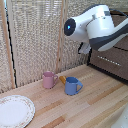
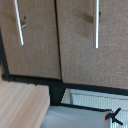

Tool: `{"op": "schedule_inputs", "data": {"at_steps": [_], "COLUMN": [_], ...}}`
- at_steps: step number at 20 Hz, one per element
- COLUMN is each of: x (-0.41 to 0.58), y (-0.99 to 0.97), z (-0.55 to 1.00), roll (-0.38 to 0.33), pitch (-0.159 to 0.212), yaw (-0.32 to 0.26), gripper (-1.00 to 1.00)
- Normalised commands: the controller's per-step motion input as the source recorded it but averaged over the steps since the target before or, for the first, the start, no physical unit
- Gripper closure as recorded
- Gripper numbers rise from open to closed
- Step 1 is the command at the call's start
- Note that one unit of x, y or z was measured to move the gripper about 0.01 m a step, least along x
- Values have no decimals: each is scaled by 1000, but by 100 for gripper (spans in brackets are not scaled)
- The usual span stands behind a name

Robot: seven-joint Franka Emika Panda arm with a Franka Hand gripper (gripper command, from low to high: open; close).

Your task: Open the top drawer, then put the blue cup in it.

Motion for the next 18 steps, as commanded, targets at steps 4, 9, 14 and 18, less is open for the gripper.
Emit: {"op": "schedule_inputs", "data": {"at_steps": [4, 9, 14, 18], "x": [0, 0, 0, 12], "y": [-449, -673, -821, -959], "z": [0, 27, 153, 297], "roll": [-218, -185, -155, -84], "pitch": [-29, 63, 79, 13], "yaw": [125, 52, 0, 0], "gripper": [-100, -100, -100, -100]}}
